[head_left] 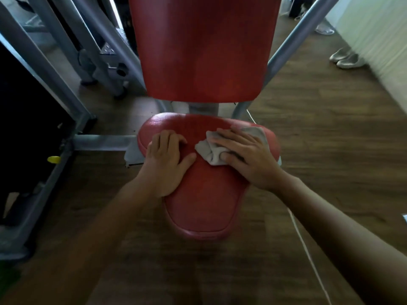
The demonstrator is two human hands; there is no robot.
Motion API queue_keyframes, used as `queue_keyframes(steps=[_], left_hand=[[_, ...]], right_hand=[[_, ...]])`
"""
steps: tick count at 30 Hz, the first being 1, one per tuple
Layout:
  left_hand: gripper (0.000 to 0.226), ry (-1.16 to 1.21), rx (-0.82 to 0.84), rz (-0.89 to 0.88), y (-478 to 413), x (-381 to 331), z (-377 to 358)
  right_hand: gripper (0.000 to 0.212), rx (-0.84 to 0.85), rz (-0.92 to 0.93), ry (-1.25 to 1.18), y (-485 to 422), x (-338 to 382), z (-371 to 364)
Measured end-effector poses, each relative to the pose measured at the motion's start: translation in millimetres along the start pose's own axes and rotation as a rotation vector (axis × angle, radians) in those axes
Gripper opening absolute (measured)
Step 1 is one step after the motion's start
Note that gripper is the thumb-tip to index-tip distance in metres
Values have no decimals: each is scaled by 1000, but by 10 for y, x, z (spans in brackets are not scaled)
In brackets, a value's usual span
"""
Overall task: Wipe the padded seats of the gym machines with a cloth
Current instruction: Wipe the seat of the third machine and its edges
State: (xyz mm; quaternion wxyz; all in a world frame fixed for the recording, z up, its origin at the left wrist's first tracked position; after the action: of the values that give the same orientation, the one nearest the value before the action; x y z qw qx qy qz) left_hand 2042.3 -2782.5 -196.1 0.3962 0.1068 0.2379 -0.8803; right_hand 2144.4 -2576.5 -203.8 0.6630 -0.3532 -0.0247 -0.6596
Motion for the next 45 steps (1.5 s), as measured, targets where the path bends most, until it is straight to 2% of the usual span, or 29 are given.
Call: queue_keyframes(steps=[3,6,11,14,17,21,24,26,28,32,36,38,40,42,45], left_hand=[[61,73,-20,4,-11,37,-14],[70,151,-9,44,-22,46,-11],[74,205,50,56,75,15,48],[80,226,48,41,209,23,97],[83,243,43,90,260,125,121],[78,321,37,159,274,289,133],[79,302,42,154,244,307,104],[70,288,33,138,215,313,75],[60,285,20,120,192,325,55],[73,292,51,126,212,318,68],[58,280,82,140,203,327,75],[59,282,105,153,203,315,83],[70,276,123,167,218,293,110],[77,279,118,191,236,276,126],[72,303,101,199,241,278,111]], right_hand=[[45,-76,39,-32,-25,30,44],[39,-112,76,-66,-24,66,73],[33,-123,-36,-4,-32,84,67],[42,-109,-92,23,-2,192,69],[33,-118,-92,27,82,394,60],[39,-230,-35,138,280,727,10],[36,-350,-48,203,529,869,-14],[35,-398,-52,190,680,924,-39],[38,-386,-56,132,737,947,-65],[27,-313,-123,-67,761,992,-71],[28,-338,-159,-5,839,1102,-80],[38,-379,-164,53,913,1184,-120],[48,-448,-194,62,1035,1278,-182],[49,-567,-225,92,1223,1391,-296],[45,-783,-193,158,1508,1651,-616]])
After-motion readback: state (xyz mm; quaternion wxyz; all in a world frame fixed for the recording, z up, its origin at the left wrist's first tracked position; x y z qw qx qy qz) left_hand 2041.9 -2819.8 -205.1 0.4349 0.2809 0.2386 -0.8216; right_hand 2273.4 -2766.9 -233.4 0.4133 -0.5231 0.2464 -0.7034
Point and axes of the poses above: each hand's wrist, its own y-axis away from the middle knuckle, its own z-axis out of the back of the hand, x = y × z, the point moved 3 cm from there along -y, towards the middle knuckle, and after that the axes turned 13 degrees about -x, right-handed, at the moved point
